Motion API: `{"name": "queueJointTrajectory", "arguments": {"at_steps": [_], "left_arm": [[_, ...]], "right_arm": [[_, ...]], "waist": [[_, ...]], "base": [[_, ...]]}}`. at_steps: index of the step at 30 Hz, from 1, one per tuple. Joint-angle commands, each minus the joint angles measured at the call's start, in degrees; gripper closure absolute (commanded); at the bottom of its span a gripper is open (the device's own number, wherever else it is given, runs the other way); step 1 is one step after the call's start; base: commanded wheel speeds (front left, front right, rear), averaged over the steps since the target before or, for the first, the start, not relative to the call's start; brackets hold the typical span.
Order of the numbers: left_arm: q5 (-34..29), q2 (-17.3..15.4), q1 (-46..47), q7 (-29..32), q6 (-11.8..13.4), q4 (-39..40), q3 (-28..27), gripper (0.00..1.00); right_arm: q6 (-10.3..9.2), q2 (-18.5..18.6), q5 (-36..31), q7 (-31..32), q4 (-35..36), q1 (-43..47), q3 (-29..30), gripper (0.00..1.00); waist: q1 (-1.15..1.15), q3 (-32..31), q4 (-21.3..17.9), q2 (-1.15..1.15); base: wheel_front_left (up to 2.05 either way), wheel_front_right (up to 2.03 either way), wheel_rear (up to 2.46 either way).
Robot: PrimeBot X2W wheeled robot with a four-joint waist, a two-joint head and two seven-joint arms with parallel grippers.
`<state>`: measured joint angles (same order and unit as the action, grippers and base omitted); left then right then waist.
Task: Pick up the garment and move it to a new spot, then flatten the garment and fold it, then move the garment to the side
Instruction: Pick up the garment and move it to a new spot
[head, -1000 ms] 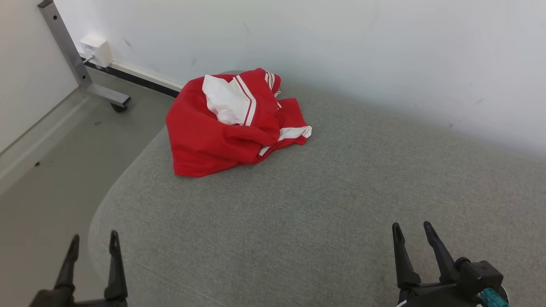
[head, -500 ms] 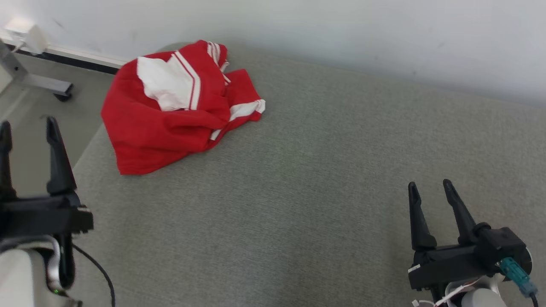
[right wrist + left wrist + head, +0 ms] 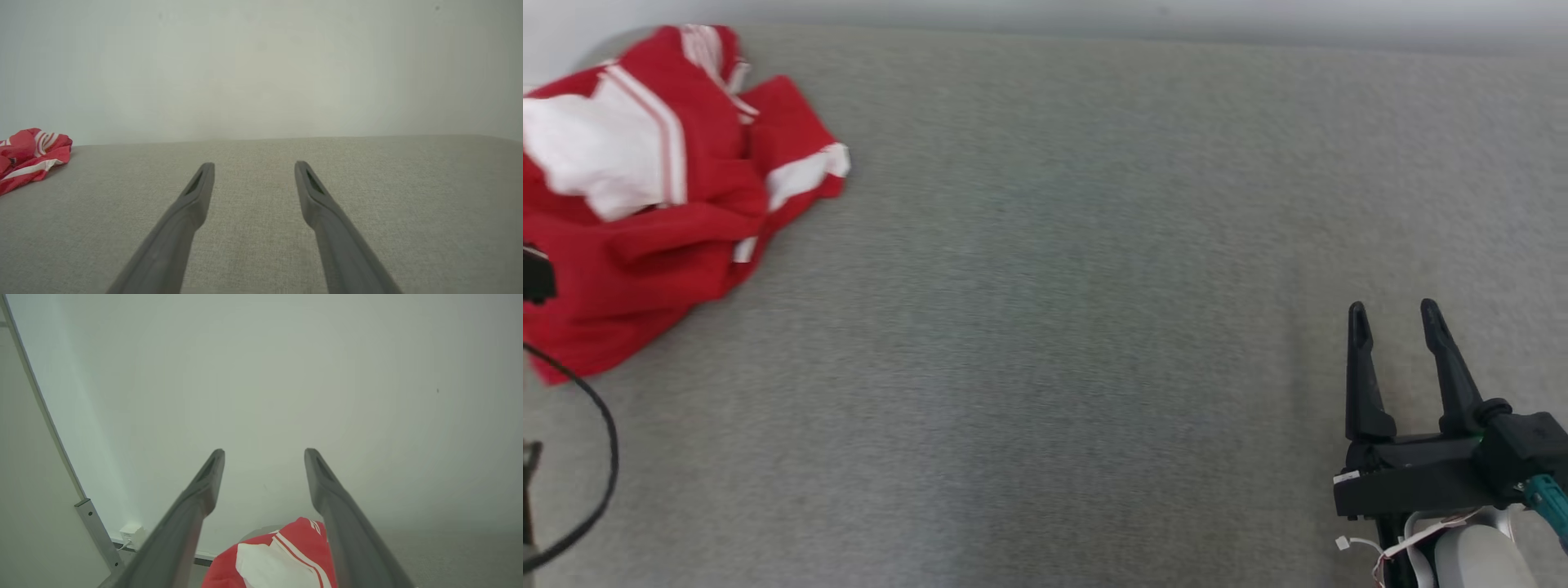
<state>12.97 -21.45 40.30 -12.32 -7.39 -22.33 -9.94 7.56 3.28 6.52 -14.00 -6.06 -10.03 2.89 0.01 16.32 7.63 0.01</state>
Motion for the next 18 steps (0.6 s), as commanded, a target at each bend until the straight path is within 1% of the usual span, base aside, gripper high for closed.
{"name": "queueJointTrajectory", "arguments": {"at_steps": [1, 6, 11, 13, 18], "left_arm": [[0.54, -1.04, 1.89, 1.05, 0.00, -1.73, 0.48, 0.00], [1.74, -4.72, 5.31, 5.02, 0.04, -8.05, 1.84, 0.00], [3.25, -6.77, 7.49, 9.35, 0.01, -14.96, 3.87, 0.00], [3.21, -7.90, 8.21, 11.89, 0.01, -17.51, 6.17, 0.00], [6.32, -9.86, 9.71, 17.54, 0.01, -23.11, 11.19, 0.00]], "right_arm": [[-0.14, -0.17, -0.13, -0.33, 0.48, -0.39, 0.46, 0.00], [-0.14, -0.35, -0.06, -0.68, 1.22, -0.61, 1.34, 0.00], [-0.14, -0.42, 0.16, -0.88, 1.16, -0.96, 1.31, 0.00], [-0.14, -0.43, 0.27, -0.98, 0.95, -1.20, 1.20, 0.00], [-0.14, -0.43, 0.85, -1.13, 0.47, -1.65, 0.72, 0.00]], "waist": [[-0.01, 5.55, -7.01, -0.01], [-0.01, 6.71, -9.19, -0.01], [-0.01, 7.19, -9.94, -0.01], [-0.01, 7.24, -10.00, -0.01], [-0.01, 7.16, -10.09, -0.01]], "base": [[0.00, 0.00, 0.00], [0.00, 0.00, 0.00], [0.00, 0.00, 0.00], [0.00, 0.00, 0.00], [0.00, 0.00, 0.00]]}}
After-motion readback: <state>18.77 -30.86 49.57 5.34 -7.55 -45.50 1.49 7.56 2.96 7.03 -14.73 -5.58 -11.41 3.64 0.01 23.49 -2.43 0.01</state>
